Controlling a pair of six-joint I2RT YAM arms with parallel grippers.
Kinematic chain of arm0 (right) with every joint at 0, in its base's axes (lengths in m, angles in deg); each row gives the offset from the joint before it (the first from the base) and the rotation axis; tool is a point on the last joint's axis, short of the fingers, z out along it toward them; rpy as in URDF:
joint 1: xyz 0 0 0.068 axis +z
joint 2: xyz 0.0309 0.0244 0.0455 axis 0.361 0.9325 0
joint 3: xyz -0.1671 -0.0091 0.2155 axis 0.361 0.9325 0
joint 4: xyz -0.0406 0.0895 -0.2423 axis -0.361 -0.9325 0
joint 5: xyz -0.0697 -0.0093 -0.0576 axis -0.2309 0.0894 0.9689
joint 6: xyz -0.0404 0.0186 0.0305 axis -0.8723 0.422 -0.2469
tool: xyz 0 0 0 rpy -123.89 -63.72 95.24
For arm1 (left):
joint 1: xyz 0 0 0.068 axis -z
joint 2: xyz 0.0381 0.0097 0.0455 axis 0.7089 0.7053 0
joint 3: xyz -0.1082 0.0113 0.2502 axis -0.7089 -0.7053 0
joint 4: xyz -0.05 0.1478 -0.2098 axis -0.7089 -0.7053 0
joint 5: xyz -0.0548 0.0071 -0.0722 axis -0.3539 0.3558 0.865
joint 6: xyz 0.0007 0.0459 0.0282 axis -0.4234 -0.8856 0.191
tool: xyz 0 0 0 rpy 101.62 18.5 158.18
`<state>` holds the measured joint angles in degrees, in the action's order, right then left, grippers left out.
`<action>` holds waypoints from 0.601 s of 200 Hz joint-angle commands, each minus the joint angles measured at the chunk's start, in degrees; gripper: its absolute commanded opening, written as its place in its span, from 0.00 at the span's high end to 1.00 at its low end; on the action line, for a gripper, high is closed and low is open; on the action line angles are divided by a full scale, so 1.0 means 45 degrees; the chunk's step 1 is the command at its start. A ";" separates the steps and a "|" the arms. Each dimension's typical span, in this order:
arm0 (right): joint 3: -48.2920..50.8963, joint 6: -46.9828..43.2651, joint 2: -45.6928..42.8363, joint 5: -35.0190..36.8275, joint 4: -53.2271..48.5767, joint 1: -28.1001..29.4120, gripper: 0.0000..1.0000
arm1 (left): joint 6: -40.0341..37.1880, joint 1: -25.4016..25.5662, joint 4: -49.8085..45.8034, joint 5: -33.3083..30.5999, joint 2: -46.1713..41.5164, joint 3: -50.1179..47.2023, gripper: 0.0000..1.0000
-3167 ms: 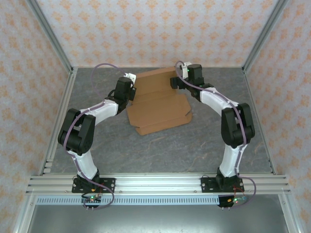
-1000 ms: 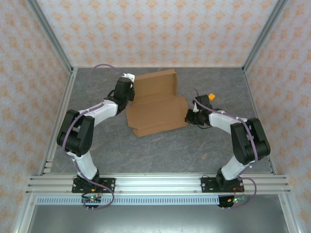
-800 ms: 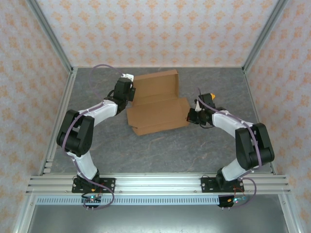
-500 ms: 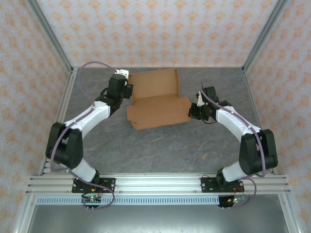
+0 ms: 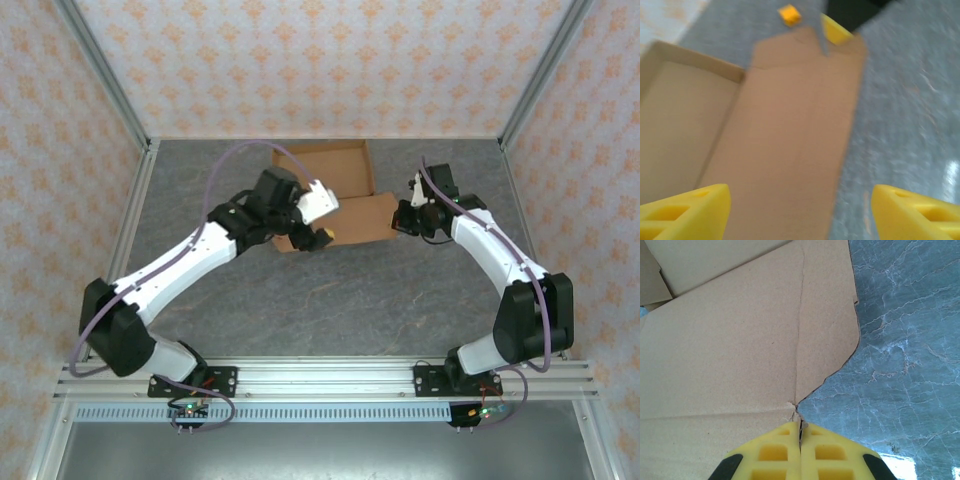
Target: Fold the paper box
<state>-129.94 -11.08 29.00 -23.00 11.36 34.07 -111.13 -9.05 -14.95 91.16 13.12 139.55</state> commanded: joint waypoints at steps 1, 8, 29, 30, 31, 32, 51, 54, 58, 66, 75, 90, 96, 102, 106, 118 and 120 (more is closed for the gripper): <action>-0.0525 -0.0014 0.0199 -0.0086 -0.0444 -0.0056 1.00 | -0.2016 0.0716 -0.2337 -0.0497 0.0706 0.0711 0.23; -0.0578 -0.0034 0.0242 -0.0082 -0.0472 -0.0056 1.00 | -0.2055 0.0846 -0.2361 -0.0847 0.1006 0.0868 0.22; -0.0747 -0.0110 0.0336 -0.0100 -0.0598 -0.0075 1.00 | -0.2077 0.1192 -0.2408 -0.2052 0.1946 0.1535 0.22; -0.0750 -0.0120 0.0341 -0.0099 -0.0599 -0.0065 1.00 | -0.2085 0.1214 -0.2386 -0.2117 0.1976 0.1574 0.22; -0.0771 -0.0134 0.0343 -0.0108 -0.0609 -0.0061 1.00 | -0.2090 0.1225 -0.2375 -0.2179 0.2011 0.1603 0.22; -0.0781 -0.0132 0.0354 -0.0094 -0.0614 -0.0058 1.00 | -0.2102 0.1241 -0.2359 -0.2258 0.2067 0.1627 0.22; -0.0859 -0.0197 0.0403 -0.0048 -0.0723 -0.0065 1.00 | -0.2249 0.1520 -0.2388 -0.3106 0.2803 0.2226 0.24; -0.0868 -0.0204 0.0413 -0.0038 -0.0722 -0.0076 1.00 | -0.2250 0.1550 -0.2401 -0.3188 0.2897 0.2294 0.25; -0.0887 -0.0222 0.0407 -0.0032 -0.0746 -0.0075 1.00 | -0.2253 0.1592 -0.2344 -0.3307 0.3013 0.2369 0.26; -0.0906 -0.0237 0.0440 -0.0020 -0.0754 -0.0077 1.00 | -0.2311 0.1672 -0.2189 -0.3607 0.3223 0.2446 0.29; -0.0921 -0.0230 0.0450 -0.0029 -0.0754 -0.0075 1.00 | -0.2347 0.1756 -0.2032 -0.3997 0.3432 0.2486 0.34; -0.0965 -0.0279 0.0501 -0.0020 -0.0765 -0.0075 1.00 | -0.2387 0.1875 -0.2042 -0.4533 0.3746 0.2660 0.43; -0.1004 -0.0266 0.0530 -0.0024 -0.0781 -0.0093 1.00 | -0.2406 0.1878 -0.1990 -0.4661 0.3860 0.2695 0.47; -0.1054 -0.0288 0.0559 -0.0032 -0.0799 -0.0095 1.00 | -0.2411 0.1900 -0.1945 -0.4779 0.3960 0.2706 0.51; -0.1079 -0.0290 0.0559 -0.0043 -0.0812 -0.0095 1.00 | -0.2425 0.1900 -0.1944 -0.4858 0.4026 0.2723 0.52; -0.1159 -0.0324 0.0618 -0.0056 -0.0834 -0.0095 1.00 | -0.2481 0.1922 -0.1922 -0.5208 0.4224 0.2784 0.58; -0.1171 -0.0329 0.0618 -0.0058 -0.0834 -0.0104 1.00 | -0.2474 0.1935 -0.1892 -0.5272 0.4255 0.2794 0.59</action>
<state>-132.87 -11.54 31.21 -23.19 9.02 34.07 -121.14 -0.88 -23.14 73.30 30.86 150.02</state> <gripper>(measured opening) 0.039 0.453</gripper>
